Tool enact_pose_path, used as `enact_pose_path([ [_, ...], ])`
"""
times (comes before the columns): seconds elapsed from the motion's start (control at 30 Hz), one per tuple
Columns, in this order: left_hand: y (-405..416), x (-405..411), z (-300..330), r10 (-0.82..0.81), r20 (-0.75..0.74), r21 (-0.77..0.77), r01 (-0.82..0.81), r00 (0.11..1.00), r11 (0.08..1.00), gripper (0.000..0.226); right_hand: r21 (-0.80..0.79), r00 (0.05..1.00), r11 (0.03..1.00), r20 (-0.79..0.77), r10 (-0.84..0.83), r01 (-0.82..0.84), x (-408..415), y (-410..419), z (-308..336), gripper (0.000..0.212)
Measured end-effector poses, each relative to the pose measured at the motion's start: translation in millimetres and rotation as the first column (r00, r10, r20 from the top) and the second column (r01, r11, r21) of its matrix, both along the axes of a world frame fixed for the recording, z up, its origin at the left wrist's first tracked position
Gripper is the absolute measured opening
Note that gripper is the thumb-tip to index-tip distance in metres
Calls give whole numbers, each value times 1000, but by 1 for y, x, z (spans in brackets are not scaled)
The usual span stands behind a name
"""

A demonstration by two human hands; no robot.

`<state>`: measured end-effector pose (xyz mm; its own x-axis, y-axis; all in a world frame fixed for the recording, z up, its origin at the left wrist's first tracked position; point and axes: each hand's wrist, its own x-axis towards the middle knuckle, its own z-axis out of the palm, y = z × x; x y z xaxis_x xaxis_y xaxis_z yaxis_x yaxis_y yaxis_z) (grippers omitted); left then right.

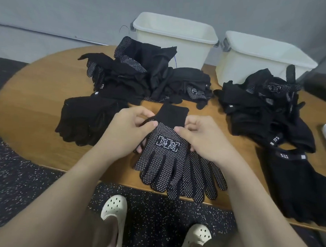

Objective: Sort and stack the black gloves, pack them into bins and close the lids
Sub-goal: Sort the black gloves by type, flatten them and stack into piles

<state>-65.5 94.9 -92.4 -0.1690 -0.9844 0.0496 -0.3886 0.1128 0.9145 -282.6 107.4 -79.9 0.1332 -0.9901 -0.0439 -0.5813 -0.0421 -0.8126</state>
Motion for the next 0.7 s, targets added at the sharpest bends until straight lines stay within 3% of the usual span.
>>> enact_pose_path([
  [0.2,-2,-2,0,39,-35,75,-37,999,996,27,-80,996,994,-41,-80,77,-3,-12,-7,32],
  [0.47,2,3,-2,101,24,69,-103,995,992,20,-92,976,984,-138,-165,154,2,-17,-16,27],
  [0.7,7,8,1,135,124,-18,-134,983,991,22,-171,923,964,-295,-247,203,8,-9,-5,18],
])
